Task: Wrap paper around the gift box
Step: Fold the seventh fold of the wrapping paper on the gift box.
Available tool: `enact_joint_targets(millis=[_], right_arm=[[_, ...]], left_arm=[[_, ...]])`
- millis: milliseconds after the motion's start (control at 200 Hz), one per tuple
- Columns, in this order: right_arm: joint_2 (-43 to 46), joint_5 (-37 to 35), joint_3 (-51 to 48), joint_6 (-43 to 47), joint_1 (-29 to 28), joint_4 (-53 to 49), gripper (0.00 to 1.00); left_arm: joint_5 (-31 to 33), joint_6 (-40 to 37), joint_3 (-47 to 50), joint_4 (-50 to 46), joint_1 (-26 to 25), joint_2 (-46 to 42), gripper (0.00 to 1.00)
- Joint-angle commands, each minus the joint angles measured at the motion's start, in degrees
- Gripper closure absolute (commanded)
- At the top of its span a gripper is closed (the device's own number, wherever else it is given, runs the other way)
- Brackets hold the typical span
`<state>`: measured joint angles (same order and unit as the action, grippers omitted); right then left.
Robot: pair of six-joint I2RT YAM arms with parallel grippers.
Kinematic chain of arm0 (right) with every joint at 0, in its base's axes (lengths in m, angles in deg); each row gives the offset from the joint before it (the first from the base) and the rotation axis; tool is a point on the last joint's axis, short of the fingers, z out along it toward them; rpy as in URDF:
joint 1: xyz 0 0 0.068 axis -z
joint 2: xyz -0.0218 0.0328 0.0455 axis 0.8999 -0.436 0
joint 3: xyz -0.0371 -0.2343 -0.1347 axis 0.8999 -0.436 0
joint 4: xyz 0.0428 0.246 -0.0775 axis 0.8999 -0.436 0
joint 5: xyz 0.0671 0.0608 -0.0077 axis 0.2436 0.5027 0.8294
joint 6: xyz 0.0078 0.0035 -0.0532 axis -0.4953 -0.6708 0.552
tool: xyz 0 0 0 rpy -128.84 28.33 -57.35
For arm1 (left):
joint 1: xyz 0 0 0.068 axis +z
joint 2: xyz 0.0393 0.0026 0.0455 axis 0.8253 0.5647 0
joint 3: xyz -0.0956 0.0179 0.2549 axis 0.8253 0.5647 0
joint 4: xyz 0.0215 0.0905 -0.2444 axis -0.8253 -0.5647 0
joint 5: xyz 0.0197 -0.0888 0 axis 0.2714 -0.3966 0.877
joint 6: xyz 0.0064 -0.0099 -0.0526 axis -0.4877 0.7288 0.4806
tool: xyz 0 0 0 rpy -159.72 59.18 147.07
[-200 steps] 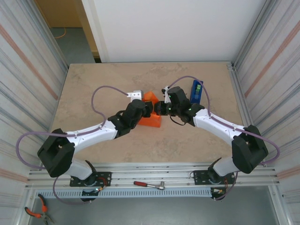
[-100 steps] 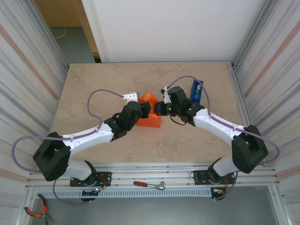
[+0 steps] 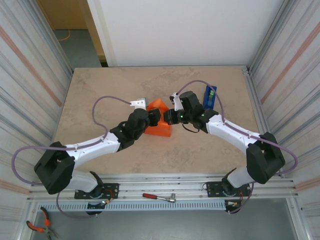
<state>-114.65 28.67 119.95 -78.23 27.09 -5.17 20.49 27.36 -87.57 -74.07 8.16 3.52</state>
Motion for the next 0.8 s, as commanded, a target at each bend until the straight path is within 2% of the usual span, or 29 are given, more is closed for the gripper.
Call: enact_joint_targets(millis=[0,276,456,631,797], right_arm=[[-1.99,3.93,-0.40,1.24,-0.77,-4.38,1.00],[-0.90,5.40,0.70,0.16,0.36,-4.27,1.00],[0.71,8.38,4.56,-0.72,1.84,-5.15,1.00],[4.66,9.49,4.62,-3.83,7.41,-3.58,1.00],[1.96,8.86,4.60,-8.72,14.36,-3.14,1.00]], left_arm=[[-0.38,-0.38,-0.43,-5.58,0.27,2.45,0.56],[6.09,-7.18,-3.29,-10.52,-2.11,7.47,0.57],[8.39,-8.30,-2.33,-10.59,-3.16,9.19,0.58],[9.55,-8.82,-1.78,-10.50,-3.89,9.35,0.58],[9.52,-9.39,-1.86,-10.59,-3.97,9.37,0.58]])
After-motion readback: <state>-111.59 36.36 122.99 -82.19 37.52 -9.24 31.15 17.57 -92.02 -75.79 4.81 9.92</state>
